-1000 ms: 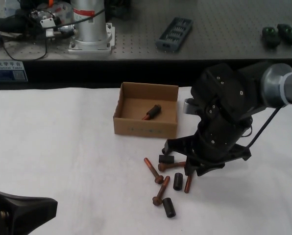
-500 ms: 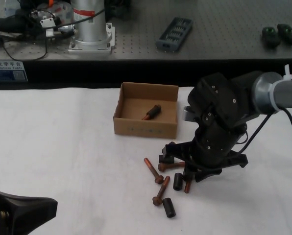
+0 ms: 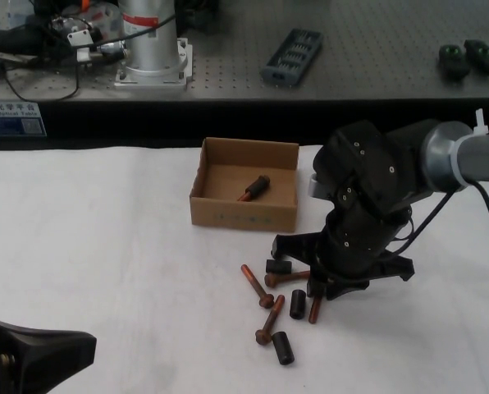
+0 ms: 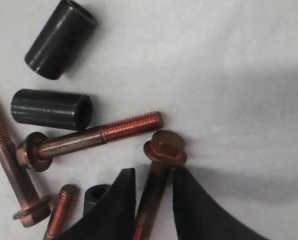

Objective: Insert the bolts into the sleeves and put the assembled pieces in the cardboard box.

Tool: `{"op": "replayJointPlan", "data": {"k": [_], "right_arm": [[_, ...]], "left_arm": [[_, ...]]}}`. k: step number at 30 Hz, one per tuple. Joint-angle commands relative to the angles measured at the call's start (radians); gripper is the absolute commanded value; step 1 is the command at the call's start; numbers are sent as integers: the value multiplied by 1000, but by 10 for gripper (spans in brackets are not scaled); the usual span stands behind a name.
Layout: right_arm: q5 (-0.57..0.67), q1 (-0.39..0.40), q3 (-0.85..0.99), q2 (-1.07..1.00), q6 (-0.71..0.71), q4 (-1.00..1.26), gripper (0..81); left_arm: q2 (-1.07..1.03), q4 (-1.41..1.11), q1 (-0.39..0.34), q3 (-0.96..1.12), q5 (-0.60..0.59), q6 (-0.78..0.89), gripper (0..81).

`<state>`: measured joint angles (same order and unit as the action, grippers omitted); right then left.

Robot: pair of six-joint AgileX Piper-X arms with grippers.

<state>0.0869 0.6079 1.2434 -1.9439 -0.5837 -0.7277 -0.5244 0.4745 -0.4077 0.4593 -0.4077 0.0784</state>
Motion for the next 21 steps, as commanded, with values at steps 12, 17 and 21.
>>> {"op": "replayJointPlan", "data": {"k": [12,17,21], "right_arm": [[-2,-3,8,-30,-37,-16,193],[4,-3,8,-30,-34,-25,70],[45,-3,8,-30,-18,-25,28]], "left_arm": [[6,-7,0,0,0,14,7],[6,-7,0,0,0,14,7],[6,-7,0,0,0,14,7]]}}
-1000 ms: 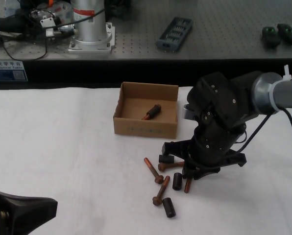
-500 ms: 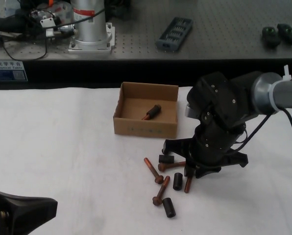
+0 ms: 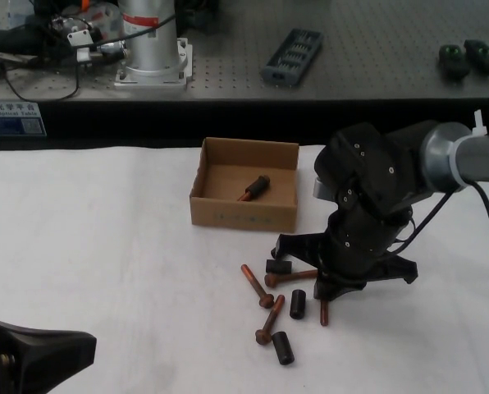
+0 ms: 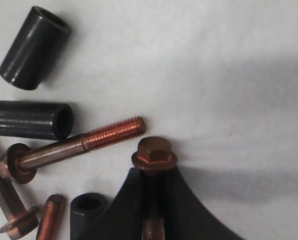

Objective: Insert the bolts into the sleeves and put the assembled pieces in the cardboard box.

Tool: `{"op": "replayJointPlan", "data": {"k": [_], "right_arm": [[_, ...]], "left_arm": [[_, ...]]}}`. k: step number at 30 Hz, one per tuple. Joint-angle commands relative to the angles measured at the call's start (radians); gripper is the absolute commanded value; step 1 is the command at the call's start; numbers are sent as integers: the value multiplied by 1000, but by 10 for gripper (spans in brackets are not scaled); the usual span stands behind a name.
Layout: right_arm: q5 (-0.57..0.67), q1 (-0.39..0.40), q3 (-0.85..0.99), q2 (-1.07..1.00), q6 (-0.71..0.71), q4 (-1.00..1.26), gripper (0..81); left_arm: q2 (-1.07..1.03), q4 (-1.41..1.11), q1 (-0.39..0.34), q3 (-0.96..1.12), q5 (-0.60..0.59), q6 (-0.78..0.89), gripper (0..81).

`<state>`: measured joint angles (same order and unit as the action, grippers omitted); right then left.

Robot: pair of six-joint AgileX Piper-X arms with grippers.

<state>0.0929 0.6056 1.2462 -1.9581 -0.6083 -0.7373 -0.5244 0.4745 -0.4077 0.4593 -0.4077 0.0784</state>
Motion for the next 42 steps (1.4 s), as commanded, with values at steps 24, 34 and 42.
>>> {"op": "replayJointPlan", "data": {"k": [24,34,42], "right_arm": [[29,2,-286,475,386,-189,28],[29,-1,-413,819,432,-338,28],[29,-1,-413,989,447,-418,28]], "left_arm": [[-193,-144,-55,11,-29,-102,92],[-505,-190,-279,120,180,152,314],[-791,-192,-411,309,309,574,314]]}}
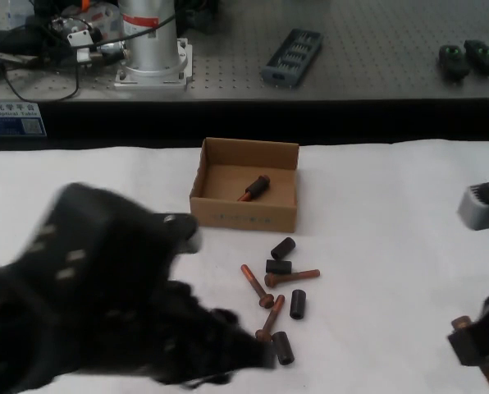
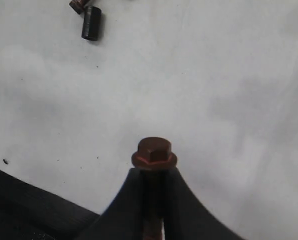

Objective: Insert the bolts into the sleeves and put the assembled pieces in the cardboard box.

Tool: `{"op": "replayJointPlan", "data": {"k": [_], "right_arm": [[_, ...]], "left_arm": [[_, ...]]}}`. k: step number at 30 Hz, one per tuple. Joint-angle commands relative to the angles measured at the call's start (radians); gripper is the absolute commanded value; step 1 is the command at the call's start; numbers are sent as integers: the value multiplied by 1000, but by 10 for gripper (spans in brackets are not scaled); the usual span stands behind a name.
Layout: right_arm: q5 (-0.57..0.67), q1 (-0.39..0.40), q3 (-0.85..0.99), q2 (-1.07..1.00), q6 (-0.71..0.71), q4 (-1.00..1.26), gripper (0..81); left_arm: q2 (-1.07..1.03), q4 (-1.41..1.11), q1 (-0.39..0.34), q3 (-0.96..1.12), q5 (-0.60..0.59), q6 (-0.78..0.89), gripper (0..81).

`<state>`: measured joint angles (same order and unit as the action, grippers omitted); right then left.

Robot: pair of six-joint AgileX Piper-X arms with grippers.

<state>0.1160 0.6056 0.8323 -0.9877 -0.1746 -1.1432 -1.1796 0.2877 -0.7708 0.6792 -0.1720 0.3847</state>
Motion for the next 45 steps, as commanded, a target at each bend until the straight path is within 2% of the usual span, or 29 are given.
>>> {"op": "replayJointPlan", "data": {"k": [1,7,12,25,34,45], "right_arm": [[5,-1,1,32,13,-19,28],[5,-1,1,64,13,-53,28],[5,-1,1,64,29,-63,28],[5,-1,1,64,64,-64,28],[5,-1,1,64,64,-64,28],[5,-1,1,64,64,-64,28]], "left_arm": [[-177,-4,-53,109,74,306,314],[-370,24,-60,210,44,453,314],[-451,24,-62,267,48,523,314],[-560,18,-62,315,82,559,314],[-610,-94,-62,322,100,593,314],[-619,-95,-62,322,142,611,273]]}}
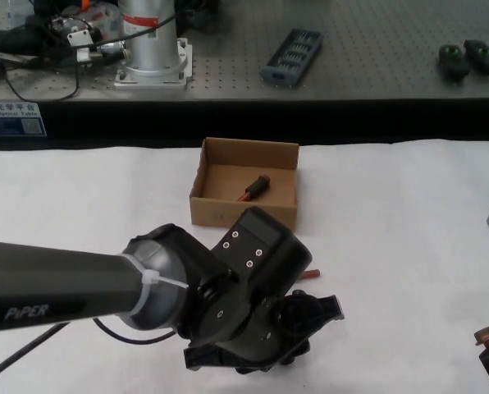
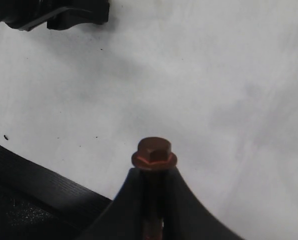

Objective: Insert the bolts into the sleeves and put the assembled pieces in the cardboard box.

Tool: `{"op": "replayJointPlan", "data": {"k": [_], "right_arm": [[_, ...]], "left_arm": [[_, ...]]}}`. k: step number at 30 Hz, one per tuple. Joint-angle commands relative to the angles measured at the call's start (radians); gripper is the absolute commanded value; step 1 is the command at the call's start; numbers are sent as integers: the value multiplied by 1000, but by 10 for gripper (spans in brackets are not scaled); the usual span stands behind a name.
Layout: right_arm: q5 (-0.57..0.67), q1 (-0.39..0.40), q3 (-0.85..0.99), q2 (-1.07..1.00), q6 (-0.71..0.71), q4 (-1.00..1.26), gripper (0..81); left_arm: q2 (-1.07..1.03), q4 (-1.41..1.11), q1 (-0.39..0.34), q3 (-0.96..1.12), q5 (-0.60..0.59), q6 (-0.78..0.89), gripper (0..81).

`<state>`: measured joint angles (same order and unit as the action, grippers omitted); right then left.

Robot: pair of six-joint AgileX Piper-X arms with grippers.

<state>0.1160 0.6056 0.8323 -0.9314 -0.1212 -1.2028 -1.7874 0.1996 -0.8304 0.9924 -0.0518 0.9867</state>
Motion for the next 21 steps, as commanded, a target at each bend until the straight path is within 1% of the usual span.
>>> {"op": "replayJointPlan", "data": {"k": [1,19,21], "right_arm": [[5,-1,1,8,10,-4,28],[5,-1,1,8,10,-4,28],[5,-1,1,8,10,-4,28]], "left_arm": [[-13,-5,-2,9,22,9,273],[-73,8,-2,25,22,54,272],[-73,14,-2,25,16,54,247]]}}
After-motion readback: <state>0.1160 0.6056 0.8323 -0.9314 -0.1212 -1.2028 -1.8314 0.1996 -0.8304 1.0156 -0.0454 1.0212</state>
